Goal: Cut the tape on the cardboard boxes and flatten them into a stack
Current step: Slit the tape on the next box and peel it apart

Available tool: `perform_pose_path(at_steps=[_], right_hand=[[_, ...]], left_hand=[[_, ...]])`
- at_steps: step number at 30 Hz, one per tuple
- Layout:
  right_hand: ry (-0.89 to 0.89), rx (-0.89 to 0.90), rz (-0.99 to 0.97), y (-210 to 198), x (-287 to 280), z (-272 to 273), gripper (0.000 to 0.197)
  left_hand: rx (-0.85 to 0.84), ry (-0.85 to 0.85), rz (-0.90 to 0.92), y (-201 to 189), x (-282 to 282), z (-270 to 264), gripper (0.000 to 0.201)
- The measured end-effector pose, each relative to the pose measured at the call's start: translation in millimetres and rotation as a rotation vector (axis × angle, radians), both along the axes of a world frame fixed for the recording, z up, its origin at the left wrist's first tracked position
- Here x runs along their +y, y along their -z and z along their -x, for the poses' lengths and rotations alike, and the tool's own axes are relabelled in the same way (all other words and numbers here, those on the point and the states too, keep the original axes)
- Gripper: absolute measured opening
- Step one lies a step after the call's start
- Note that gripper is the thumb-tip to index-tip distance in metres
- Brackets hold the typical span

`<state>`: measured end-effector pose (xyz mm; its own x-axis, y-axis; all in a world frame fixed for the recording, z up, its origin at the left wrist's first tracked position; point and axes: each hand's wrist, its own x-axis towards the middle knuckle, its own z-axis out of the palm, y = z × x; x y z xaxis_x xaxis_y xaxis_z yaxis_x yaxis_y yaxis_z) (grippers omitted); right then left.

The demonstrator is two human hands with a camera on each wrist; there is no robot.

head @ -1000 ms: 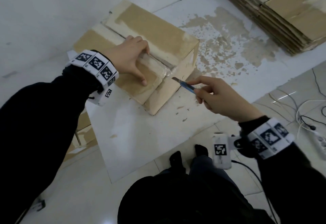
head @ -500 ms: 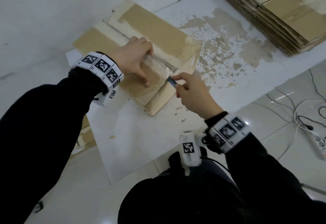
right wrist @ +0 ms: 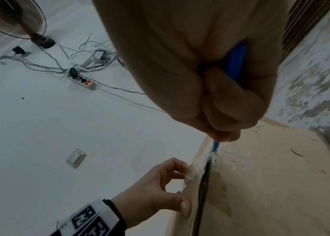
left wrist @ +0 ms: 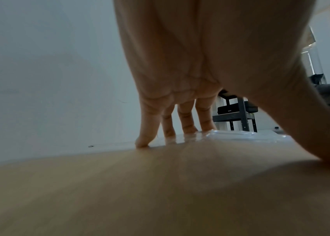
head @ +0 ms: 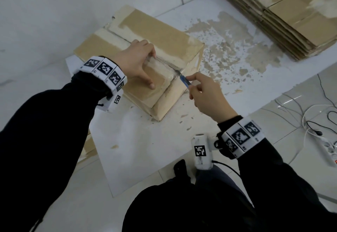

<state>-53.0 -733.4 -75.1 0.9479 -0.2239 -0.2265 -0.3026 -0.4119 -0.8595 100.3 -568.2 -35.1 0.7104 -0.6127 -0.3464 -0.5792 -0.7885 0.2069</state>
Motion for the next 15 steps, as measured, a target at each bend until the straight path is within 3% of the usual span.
perform_pose_path(at_steps=[4, 15], right_hand=[[-0.046, -0.002, 0.102, -6.3, -6.2, 1.3, 0.022], [-0.058, 0.038, -0.003, 0.9, 21.9, -8.3, 0.016]], left_hand=[[-0.002, -0.007, 0.014, 0.5, -1.2, 0.7, 0.090], [-0.022, 0.032, 0.051, -0.9, -4.5, 2.9, 0.089]])
